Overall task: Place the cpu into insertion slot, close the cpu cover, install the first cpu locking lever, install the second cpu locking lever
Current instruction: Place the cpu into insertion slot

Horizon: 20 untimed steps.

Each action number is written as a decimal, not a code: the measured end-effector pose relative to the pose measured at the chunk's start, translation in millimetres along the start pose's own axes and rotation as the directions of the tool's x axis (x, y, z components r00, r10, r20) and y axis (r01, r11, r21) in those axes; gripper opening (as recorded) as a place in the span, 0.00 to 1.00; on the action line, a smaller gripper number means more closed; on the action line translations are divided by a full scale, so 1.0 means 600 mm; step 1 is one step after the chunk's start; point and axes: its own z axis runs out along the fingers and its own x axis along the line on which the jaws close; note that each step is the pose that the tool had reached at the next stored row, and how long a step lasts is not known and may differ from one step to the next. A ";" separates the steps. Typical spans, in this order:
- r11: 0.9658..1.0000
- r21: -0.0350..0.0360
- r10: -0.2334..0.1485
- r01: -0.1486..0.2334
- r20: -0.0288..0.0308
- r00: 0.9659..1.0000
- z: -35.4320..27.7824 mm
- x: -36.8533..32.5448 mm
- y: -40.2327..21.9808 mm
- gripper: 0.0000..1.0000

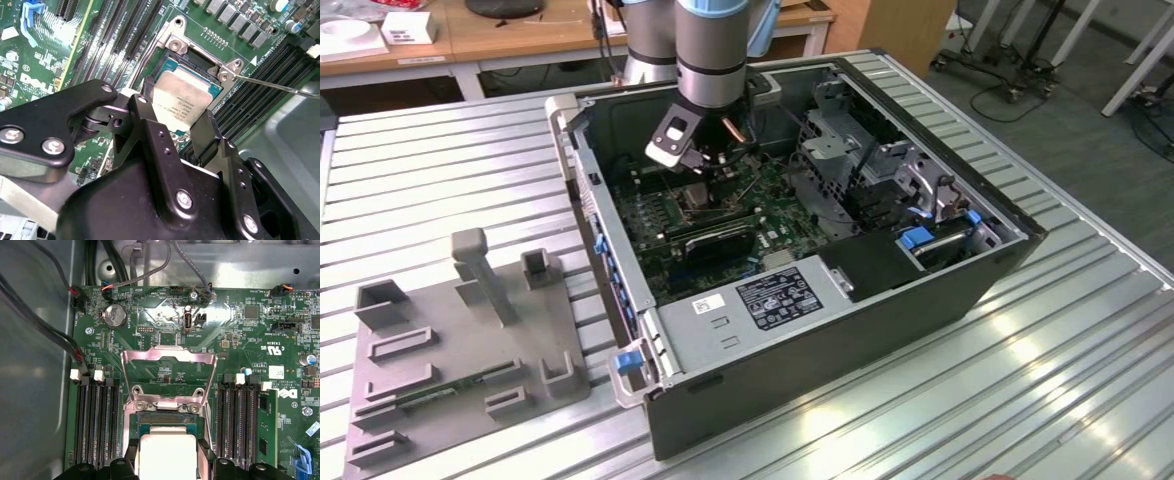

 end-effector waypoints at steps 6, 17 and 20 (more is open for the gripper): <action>1.000 0.000 0.000 0.000 0.000 1.000 0.002 0.000 0.000 0.54; 1.000 0.000 0.011 -0.011 -0.004 1.000 0.012 -0.001 0.000 0.54; 1.000 -0.001 0.024 -0.024 -0.004 1.000 0.015 -0.001 0.000 0.54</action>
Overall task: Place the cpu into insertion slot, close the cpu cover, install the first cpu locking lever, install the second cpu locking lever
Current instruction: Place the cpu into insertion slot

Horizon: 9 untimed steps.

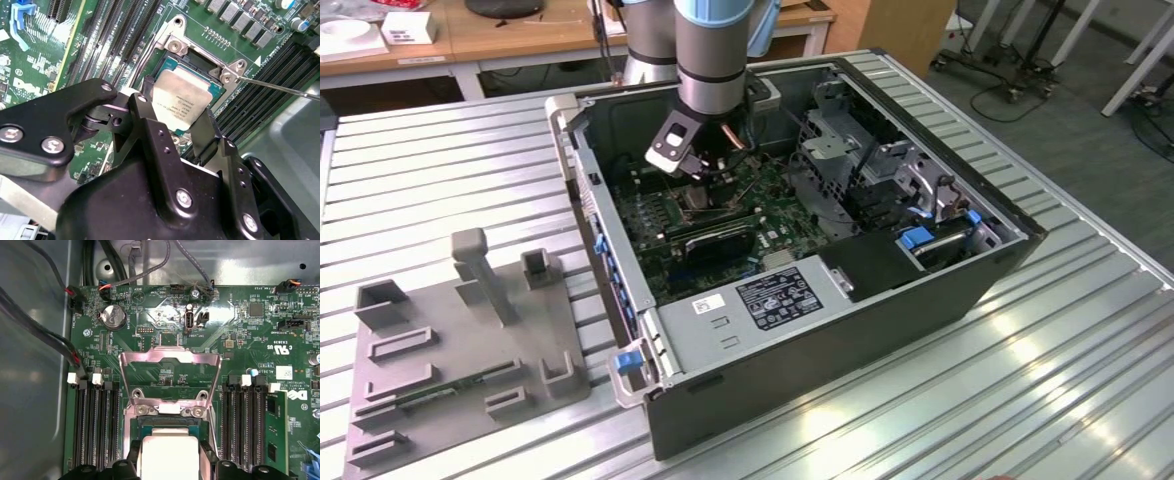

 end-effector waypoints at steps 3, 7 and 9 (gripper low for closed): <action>1.000 -0.001 0.013 -0.013 0.001 1.000 0.002 0.000 0.000 0.54; 1.000 -0.001 0.015 -0.015 0.001 1.000 0.002 0.000 0.000 0.54; 1.000 -0.001 0.017 -0.017 0.001 1.000 0.002 0.000 0.000 0.54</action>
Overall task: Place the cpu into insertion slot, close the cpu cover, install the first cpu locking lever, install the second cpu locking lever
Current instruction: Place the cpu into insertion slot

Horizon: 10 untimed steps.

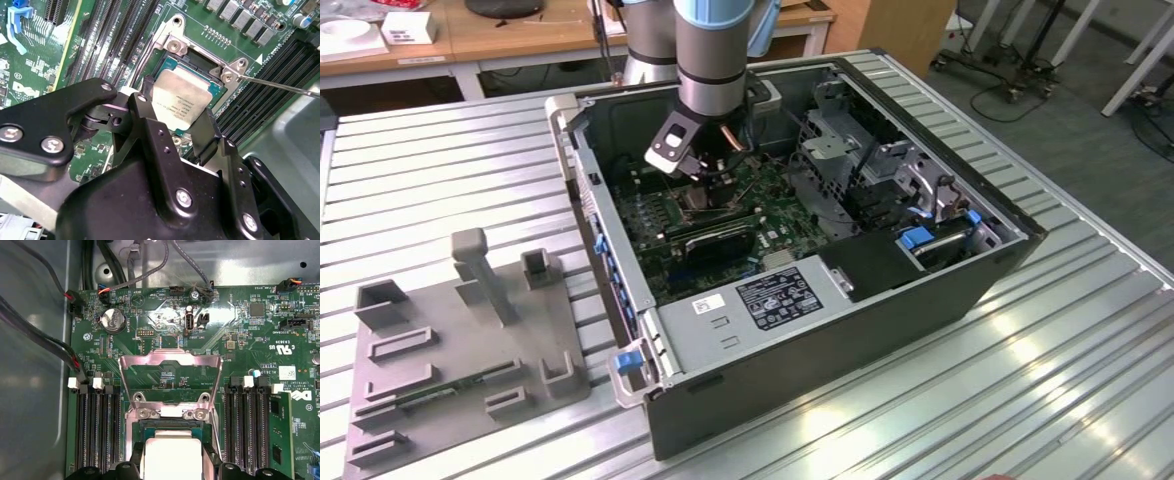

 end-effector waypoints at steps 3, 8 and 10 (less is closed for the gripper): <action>1.000 -0.001 0.009 -0.009 0.001 1.000 0.000 0.000 0.000 0.54; 1.000 -0.001 0.008 -0.008 0.000 1.000 0.001 0.001 0.000 0.54; 1.000 0.000 0.002 -0.002 0.000 1.000 0.001 0.001 0.001 0.54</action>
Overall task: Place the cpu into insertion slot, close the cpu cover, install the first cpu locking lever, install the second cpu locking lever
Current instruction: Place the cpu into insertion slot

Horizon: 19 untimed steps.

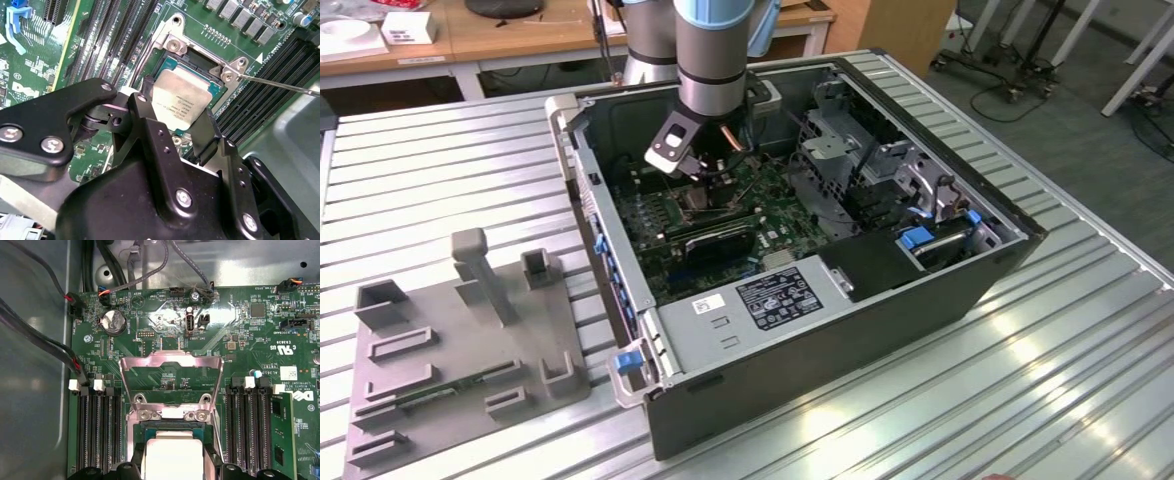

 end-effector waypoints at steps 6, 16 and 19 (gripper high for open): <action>1.000 0.001 -0.017 0.017 -0.001 1.000 0.000 0.000 0.000 0.54; 1.000 0.001 -0.017 0.017 -0.001 1.000 0.001 0.000 0.002 0.54; 1.000 0.001 -0.018 0.018 -0.001 1.000 0.001 0.000 0.002 0.54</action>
